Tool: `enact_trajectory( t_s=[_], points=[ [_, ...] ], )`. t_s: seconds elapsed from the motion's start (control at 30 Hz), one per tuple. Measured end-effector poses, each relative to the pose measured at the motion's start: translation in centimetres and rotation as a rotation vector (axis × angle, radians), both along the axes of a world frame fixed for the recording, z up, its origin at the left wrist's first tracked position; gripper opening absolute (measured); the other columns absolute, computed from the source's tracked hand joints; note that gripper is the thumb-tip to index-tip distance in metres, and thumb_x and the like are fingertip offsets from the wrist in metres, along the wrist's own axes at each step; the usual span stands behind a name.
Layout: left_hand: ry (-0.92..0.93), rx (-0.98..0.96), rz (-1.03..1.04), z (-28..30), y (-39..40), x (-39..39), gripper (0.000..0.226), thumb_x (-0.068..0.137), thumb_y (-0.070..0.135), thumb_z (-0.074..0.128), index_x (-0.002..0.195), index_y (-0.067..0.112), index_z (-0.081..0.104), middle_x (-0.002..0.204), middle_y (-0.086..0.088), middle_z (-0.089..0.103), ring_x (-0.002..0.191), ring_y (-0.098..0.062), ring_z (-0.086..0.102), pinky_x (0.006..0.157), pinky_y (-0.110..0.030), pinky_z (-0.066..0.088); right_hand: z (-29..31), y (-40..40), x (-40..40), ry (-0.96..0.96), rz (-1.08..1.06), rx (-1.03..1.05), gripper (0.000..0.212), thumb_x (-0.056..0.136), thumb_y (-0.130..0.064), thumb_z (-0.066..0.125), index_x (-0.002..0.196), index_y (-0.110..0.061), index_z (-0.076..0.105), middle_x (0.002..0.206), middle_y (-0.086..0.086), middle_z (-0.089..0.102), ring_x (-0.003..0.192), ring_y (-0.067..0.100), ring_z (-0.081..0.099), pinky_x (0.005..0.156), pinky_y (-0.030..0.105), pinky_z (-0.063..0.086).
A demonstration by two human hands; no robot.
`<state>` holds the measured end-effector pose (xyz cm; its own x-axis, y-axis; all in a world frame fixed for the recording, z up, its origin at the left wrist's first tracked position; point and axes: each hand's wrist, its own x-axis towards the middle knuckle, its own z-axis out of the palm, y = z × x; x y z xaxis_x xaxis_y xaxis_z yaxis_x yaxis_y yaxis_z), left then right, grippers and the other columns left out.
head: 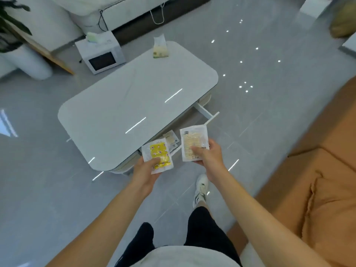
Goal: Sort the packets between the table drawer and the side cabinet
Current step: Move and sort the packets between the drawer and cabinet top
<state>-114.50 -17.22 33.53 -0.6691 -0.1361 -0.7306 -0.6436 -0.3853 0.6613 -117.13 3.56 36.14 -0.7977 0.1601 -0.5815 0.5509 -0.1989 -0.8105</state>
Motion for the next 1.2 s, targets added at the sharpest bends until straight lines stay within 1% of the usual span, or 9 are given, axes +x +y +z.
enact_trajectory(
  t_s=[0.17, 0.37, 0.5, 0.6, 0.7, 0.9, 1.0, 1.1, 1.2],
  points=[
    [-0.194, 0.017, 0.174, -9.0, 3.9, -9.8, 0.041, 0.095, -0.003, 0.055, 0.136, 0.008, 0.058, 0.123, -0.014, 0.071, 0.105, -0.028, 0.072, 0.069, -0.034, 0.062, -9.0, 2.4, -12.4, -0.133, 0.168, 0.095, 0.031, 0.091, 0.005, 0.063, 0.116, -0.014, 0.064, 0.109, 0.006, 0.074, 0.092, 0.021, 0.073, 0.061, 0.026, 0.060],
    [-0.347, -0.052, 0.281, -24.5, 6.5, -18.7, 0.028, 0.099, 0.000, 0.053, 0.125, 0.009, 0.058, 0.105, -0.012, 0.069, 0.080, -0.021, 0.068, 0.047, -0.026, 0.056, -24.9, 3.2, -23.2, -0.219, 0.370, 0.318, 0.033, 0.094, 0.004, 0.058, 0.122, -0.013, 0.060, 0.114, 0.005, 0.068, 0.100, 0.022, 0.069, 0.061, 0.023, 0.061],
    [-0.388, -0.072, 0.272, -35.4, 6.7, -24.2, 0.021, 0.097, 0.003, 0.056, 0.117, 0.009, 0.060, 0.109, -0.011, 0.070, 0.082, -0.020, 0.070, 0.059, -0.033, 0.059, -35.7, 2.6, -29.9, -0.233, 0.445, 0.452, 0.031, 0.093, 0.003, 0.062, 0.118, -0.014, 0.060, 0.116, 0.006, 0.067, 0.104, 0.025, 0.068, 0.080, 0.039, 0.064],
    [-0.376, -0.078, 0.275, -41.6, 6.1, -27.4, 0.026, 0.096, 0.004, 0.059, 0.122, 0.009, 0.060, 0.106, -0.012, 0.072, 0.089, -0.028, 0.074, 0.078, -0.049, 0.063, -42.6, 1.1, -33.3, -0.227, 0.510, 0.521, 0.031, 0.092, 0.002, 0.061, 0.119, -0.013, 0.062, 0.114, 0.006, 0.068, 0.101, 0.025, 0.070, 0.077, 0.039, 0.065],
    [-0.365, -0.128, 0.246, -46.3, 5.4, -29.7, 0.034, 0.095, 0.005, 0.062, 0.128, 0.008, 0.057, 0.110, -0.013, 0.071, 0.091, -0.031, 0.074, 0.078, -0.053, 0.062, -47.7, 0.1, -35.2, -0.207, 0.597, 0.601, 0.034, 0.092, -0.002, 0.063, 0.123, -0.016, 0.062, 0.115, 0.006, 0.068, 0.100, 0.027, 0.069, 0.079, 0.043, 0.064],
    [-0.387, -0.124, 0.177, -50.0, 5.1, -31.6, 0.030, 0.097, 0.016, 0.064, 0.125, 0.017, 0.053, 0.110, -0.006, 0.064, 0.098, -0.024, 0.067, 0.091, -0.044, 0.059, -51.5, -1.1, -37.2, -0.297, 0.588, 0.547, 0.045, 0.080, -0.009, 0.062, 0.124, -0.019, 0.057, 0.119, 0.012, 0.067, 0.100, 0.031, 0.070, 0.081, 0.047, 0.063],
    [-0.456, -0.050, 0.134, -49.5, 4.5, -31.5, 0.037, 0.096, 0.034, 0.064, 0.129, 0.019, 0.057, 0.120, -0.004, 0.062, 0.111, -0.024, 0.061, 0.099, -0.043, 0.053, -50.6, -1.2, -37.4, -0.366, 0.675, 0.567, 0.070, 0.082, -0.013, 0.064, 0.148, -0.017, 0.043, 0.142, 0.013, 0.053, 0.122, 0.033, 0.058, 0.099, 0.042, 0.054],
    [-0.447, -0.194, 0.051, -47.1, 3.8, -30.9, 0.027, 0.099, 0.030, 0.058, 0.123, 0.017, 0.056, 0.113, -0.005, 0.058, 0.117, -0.028, 0.055, 0.107, -0.044, 0.045, -48.0, -0.4, -37.1, -0.278, 0.792, 0.703, 0.063, 0.094, -0.007, 0.059, 0.153, -0.014, 0.036, 0.146, 0.013, 0.050, 0.116, 0.027, 0.056, 0.089, 0.034, 0.051],
    [-0.342, -0.422, -0.208, -41.7, 3.6, -29.9, 0.045, 0.101, 0.028, 0.051, 0.144, 0.017, 0.049, 0.141, -0.008, 0.054, 0.129, -0.029, 0.051, 0.110, -0.043, 0.041, -42.6, 0.2, -35.9, -0.177, 0.889, 0.822, 0.061, 0.093, -0.008, 0.061, 0.149, -0.017, 0.040, 0.139, 0.009, 0.056, 0.106, 0.022, 0.057, 0.086, 0.035, 0.054]
  ],
)
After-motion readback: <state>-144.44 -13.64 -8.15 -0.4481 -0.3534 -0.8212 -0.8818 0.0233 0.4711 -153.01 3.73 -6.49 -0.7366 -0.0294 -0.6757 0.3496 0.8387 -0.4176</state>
